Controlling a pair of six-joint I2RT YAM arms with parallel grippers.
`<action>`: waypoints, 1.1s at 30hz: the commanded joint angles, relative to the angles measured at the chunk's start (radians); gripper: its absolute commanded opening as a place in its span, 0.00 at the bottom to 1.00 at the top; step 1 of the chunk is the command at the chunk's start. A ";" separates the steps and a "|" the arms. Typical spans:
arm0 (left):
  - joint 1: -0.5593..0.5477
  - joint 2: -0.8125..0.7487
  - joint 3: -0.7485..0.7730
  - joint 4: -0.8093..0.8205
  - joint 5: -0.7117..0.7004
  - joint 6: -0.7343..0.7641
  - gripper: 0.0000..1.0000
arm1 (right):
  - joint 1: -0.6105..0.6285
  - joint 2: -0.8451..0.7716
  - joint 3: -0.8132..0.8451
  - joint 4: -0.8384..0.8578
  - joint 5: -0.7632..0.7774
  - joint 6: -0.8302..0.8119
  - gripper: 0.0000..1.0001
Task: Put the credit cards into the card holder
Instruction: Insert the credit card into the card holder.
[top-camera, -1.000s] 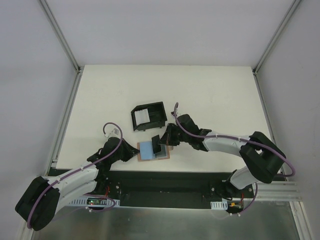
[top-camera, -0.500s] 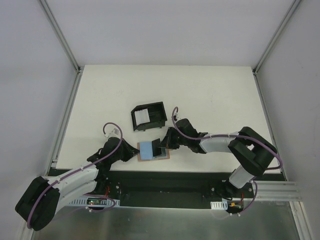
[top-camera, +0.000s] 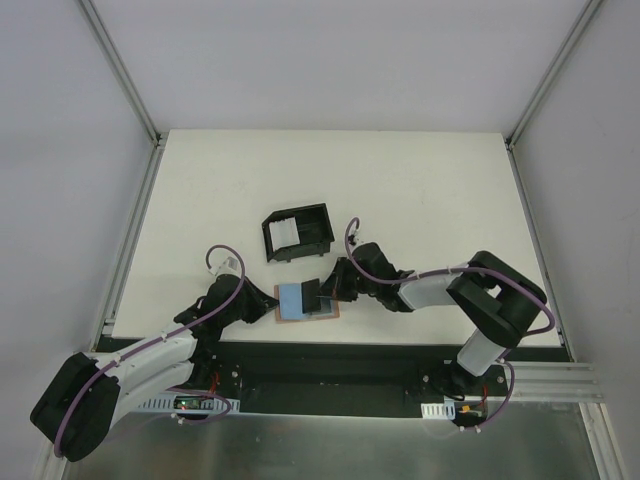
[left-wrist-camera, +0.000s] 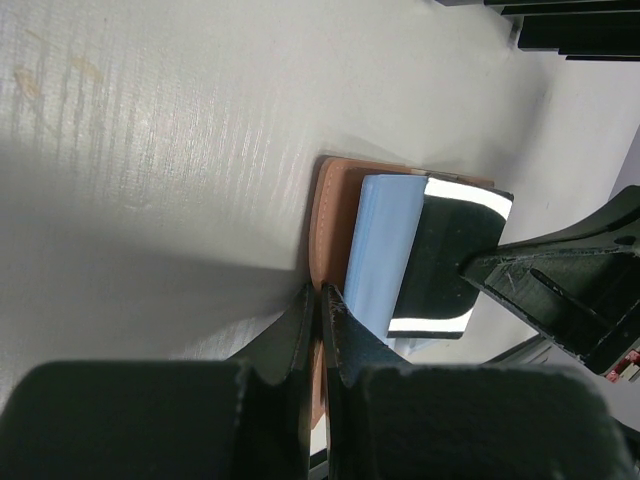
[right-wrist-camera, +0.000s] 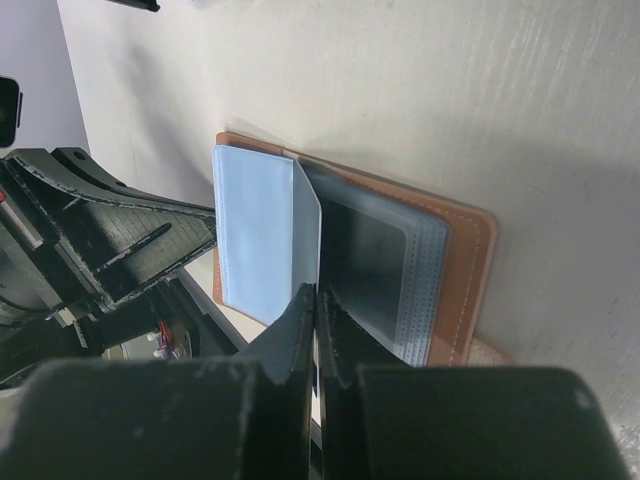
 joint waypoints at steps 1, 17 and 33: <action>0.009 0.001 -0.026 -0.052 0.004 -0.001 0.00 | 0.017 0.011 -0.022 0.022 -0.003 0.012 0.00; 0.009 0.000 -0.028 -0.051 0.004 -0.005 0.00 | 0.045 -0.003 -0.042 0.022 0.011 0.057 0.00; 0.009 -0.022 -0.043 -0.051 0.002 -0.022 0.00 | 0.080 0.117 0.070 0.097 0.005 0.123 0.02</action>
